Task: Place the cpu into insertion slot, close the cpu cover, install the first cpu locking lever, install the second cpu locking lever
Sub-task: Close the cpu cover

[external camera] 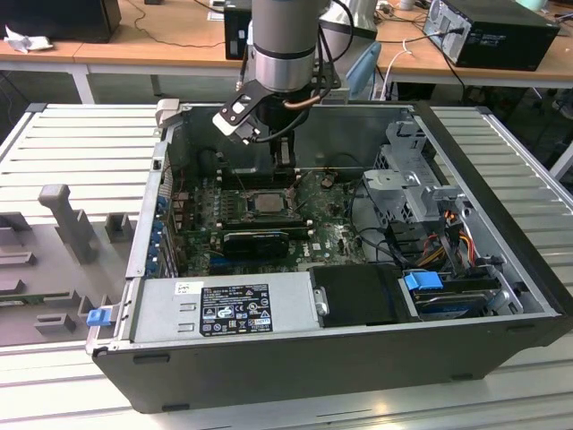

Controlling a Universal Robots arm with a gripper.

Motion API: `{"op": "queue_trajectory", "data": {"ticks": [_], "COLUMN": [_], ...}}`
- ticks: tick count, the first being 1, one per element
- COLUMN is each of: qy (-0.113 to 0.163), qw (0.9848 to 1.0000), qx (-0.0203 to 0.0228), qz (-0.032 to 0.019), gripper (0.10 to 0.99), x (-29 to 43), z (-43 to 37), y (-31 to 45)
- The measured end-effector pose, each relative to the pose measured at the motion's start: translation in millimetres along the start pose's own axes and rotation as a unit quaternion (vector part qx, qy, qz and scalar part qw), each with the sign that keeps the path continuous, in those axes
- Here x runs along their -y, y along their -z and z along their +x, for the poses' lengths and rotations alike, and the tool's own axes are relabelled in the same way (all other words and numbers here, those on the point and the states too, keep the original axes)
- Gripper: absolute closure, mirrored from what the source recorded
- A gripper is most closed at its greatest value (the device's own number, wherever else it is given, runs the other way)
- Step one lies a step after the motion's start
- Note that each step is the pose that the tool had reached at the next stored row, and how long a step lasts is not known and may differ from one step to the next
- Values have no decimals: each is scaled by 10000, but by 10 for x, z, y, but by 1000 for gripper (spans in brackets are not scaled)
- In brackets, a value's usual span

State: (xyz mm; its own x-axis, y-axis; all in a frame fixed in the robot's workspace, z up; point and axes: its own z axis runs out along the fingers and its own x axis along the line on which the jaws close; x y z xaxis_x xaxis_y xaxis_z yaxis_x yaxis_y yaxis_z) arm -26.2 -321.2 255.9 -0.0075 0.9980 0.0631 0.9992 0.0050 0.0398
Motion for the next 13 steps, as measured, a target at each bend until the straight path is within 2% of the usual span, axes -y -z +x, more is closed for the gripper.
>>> {"op": "queue_trajectory", "data": {"ticks": [5, 8, 11, 13], "qy": [0, 1, 1, 1], "qw": [10000, 10000, 10000, 10000], "qx": [-1, -1, 0, 0], "qz": [0, 0, -1, 0], "gripper": [980, 980, 980, 980], "x": [-9, -83, -89, -103], "z": [3, 4, 10, 18], "y": [27, 25, 76, 79]}}
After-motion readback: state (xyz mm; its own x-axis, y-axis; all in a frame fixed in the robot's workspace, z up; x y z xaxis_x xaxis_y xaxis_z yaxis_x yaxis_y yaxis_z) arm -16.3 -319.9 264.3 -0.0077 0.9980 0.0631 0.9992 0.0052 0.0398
